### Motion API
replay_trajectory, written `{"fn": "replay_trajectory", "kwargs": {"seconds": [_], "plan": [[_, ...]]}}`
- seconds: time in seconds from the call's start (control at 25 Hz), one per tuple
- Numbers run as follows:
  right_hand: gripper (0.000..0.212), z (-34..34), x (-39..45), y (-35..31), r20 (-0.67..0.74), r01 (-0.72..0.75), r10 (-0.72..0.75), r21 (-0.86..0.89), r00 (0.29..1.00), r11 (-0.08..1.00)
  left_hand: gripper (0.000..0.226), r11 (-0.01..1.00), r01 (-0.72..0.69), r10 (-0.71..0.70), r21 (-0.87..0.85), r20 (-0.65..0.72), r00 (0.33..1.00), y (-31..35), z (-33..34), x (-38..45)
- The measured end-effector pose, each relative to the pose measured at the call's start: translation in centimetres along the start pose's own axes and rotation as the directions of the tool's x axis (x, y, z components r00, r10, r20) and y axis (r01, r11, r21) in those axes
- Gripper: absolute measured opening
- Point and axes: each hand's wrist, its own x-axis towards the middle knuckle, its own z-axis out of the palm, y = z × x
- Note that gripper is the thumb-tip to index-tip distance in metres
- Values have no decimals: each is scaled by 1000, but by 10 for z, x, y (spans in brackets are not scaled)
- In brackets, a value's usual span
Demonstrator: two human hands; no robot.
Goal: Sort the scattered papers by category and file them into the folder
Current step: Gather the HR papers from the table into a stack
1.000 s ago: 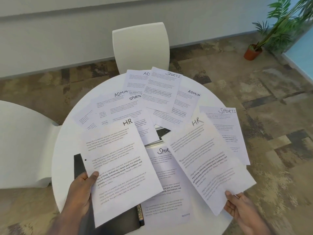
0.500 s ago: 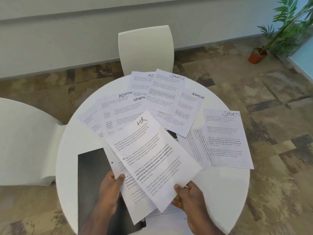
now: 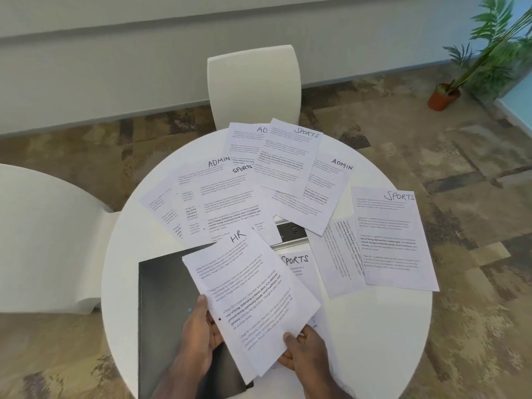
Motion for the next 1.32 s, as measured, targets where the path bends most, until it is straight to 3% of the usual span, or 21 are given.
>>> {"fn": "replay_trajectory", "kwargs": {"seconds": [0.12, 0.2, 0.36, 0.48, 0.56, 0.64, 0.68, 0.76, 0.84, 0.88, 1.0, 1.08, 1.32], "plan": [[16, -4, 2, 6, 34, -31, 35, -99, 999, 995, 14, 982, -84, 87, 167, -6, 996, -2, 1, 1], [17, -6, 4, 5, 14, -19, 22, -192, 1000, 981, 16, 966, -120, 130, 230, -29, 991, 0, -4, 3], [46, -11, 35, -37, -222, 178, -281, -394, 934, 902, 23, 978, -165, 167, 131, -7, 986, 23, -34, 2], [53, 17, 69, -89, -72, 344, -490, -625, 869, 701, 37, 985, -170, 171, -19, 51, 984, 41, -77, 5], [55, 54, 92, -114, 77, 398, -539, -762, 839, 511, 46, 984, -137, 145, -114, 65, 987, 45, -108, 7], [63, 85, 112, -130, 128, 371, -516, -838, 847, 400, 46, 979, -92, 102, -181, 49, 994, 43, -135, 11], [68, 96, 121, -134, 99, 321, -478, -854, 873, 409, 43, 978, -62, 71, -198, 41, 997, 40, -147, 14], [71, 113, 137, -139, -21, 201, -385, -826, 923, 526, 39, 979, 1, 8, -203, 44, 999, 32, -168, 20], [69, 121, 145, -141, -136, 106, -342, -790, 930, 603, 44, 983, 32, -25, -183, 38, 999, 26, -182, 26], [69, 123, 147, -142, -181, 60, -340, -804, 923, 591, 46, 984, 37, -32, -174, 33, 999, 24, -187, 29], [78, 125, 151, -143, -224, -38, -416, -911, 881, 410, 43, 981, 47, -46, -186, 11, 999, 18, -194, 35], [79, 126, 155, -144, -196, -18, -415, -918, 888, 396, 46, 985, 45, -49, -165, -21, 999, 19, -197, 37], [56, 123, 165, -149, -184, 113, -346, -720, 920, 684, 42, 985, 70, -67, -155, 26, 997, 30, -198, 36]]}}
